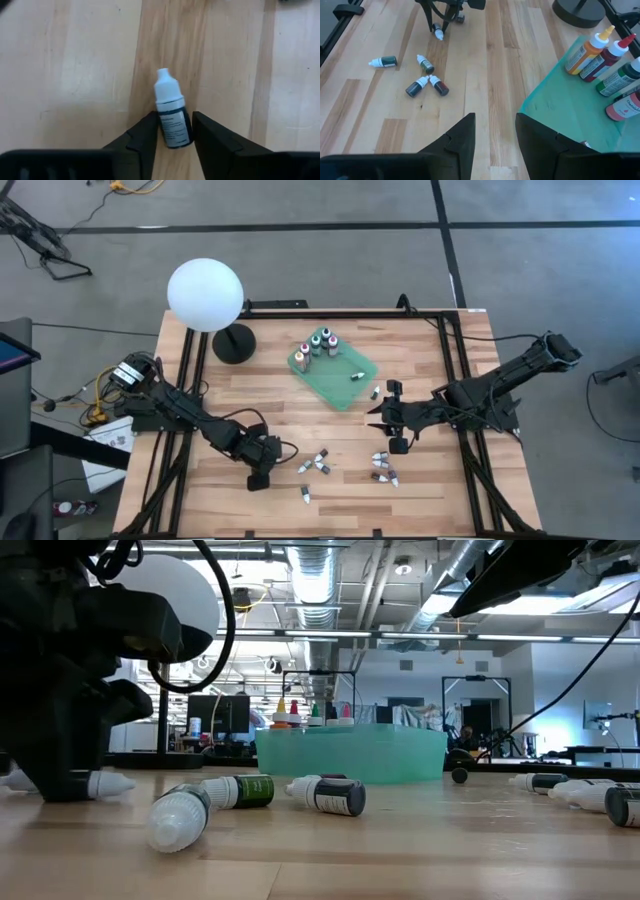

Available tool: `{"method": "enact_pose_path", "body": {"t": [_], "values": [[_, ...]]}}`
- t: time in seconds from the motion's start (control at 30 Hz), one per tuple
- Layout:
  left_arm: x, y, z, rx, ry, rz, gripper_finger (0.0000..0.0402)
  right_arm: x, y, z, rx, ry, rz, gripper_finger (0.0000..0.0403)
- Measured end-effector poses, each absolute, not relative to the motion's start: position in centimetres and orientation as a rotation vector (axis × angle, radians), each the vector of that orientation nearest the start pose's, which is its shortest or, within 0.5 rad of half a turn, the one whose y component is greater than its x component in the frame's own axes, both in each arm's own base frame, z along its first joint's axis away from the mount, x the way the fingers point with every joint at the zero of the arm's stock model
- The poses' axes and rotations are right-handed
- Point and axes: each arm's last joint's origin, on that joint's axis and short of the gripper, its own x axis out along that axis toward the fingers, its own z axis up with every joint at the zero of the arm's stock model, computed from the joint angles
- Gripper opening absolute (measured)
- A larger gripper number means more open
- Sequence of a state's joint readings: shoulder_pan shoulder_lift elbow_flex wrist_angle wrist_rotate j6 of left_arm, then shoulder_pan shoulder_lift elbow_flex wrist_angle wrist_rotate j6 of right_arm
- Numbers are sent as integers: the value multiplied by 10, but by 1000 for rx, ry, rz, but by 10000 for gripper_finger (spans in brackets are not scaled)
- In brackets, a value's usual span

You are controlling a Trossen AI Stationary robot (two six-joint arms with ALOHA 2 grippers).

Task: Pick & Place food coloring
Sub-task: Put the small black food coloring bottle into the green bin

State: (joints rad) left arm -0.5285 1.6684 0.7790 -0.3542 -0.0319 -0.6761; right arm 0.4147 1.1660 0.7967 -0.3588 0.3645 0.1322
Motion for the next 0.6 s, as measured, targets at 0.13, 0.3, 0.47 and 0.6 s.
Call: {"method": "enact_pose_path", "body": {"t": [0.13,0.3,0.47,0.6], "values": [[240,-139,122,-231,1276,-4,99,221,86,251,-149,674,3,134],[240,-139,122,-226,1274,-8,96,221,86,251,-149,674,4,133],[241,-139,122,-223,1269,-6,96,221,86,251,-149,674,3,134],[241,-139,122,-220,1258,-8,96,221,86,251,-149,674,3,134]]}}
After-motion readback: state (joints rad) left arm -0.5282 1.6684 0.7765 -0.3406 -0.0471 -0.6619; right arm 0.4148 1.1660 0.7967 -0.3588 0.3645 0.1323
